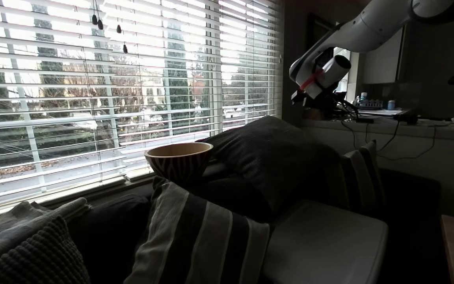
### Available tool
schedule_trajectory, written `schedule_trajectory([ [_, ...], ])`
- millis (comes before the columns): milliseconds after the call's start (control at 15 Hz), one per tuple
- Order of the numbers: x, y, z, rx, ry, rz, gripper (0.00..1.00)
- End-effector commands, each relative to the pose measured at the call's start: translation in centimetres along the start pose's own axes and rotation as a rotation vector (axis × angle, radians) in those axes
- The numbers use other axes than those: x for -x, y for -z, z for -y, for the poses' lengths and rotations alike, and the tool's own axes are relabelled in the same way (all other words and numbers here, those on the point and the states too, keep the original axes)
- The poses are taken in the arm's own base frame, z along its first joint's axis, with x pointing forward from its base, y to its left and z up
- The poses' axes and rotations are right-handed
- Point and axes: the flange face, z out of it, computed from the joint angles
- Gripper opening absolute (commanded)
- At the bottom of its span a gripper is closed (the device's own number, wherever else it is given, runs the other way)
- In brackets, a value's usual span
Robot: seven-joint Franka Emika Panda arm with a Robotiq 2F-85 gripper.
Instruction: Remove the grey pillow from the white lid of the container and then put it on the backrest of the sofa
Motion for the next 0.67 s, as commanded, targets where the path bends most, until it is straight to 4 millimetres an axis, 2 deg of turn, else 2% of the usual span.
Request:
schedule_trajectory([
  [0, 3.7, 2.4, -2.7, -0.049, 0.022, 0.174, 1.0],
  [133, 4.9, 2.7, -3.4, -0.074, 0.05, 0.263, 1.0],
  [267, 5.1, 2.5, -3.7, -0.088, 0.098, 0.359, 1.0],
  [467, 2.7, 2.4, -2.5, -0.095, 0.202, 0.506, 1.0],
  [600, 0.7, 3.3, -1.2, -0.089, 0.291, 0.601, 1.0],
])
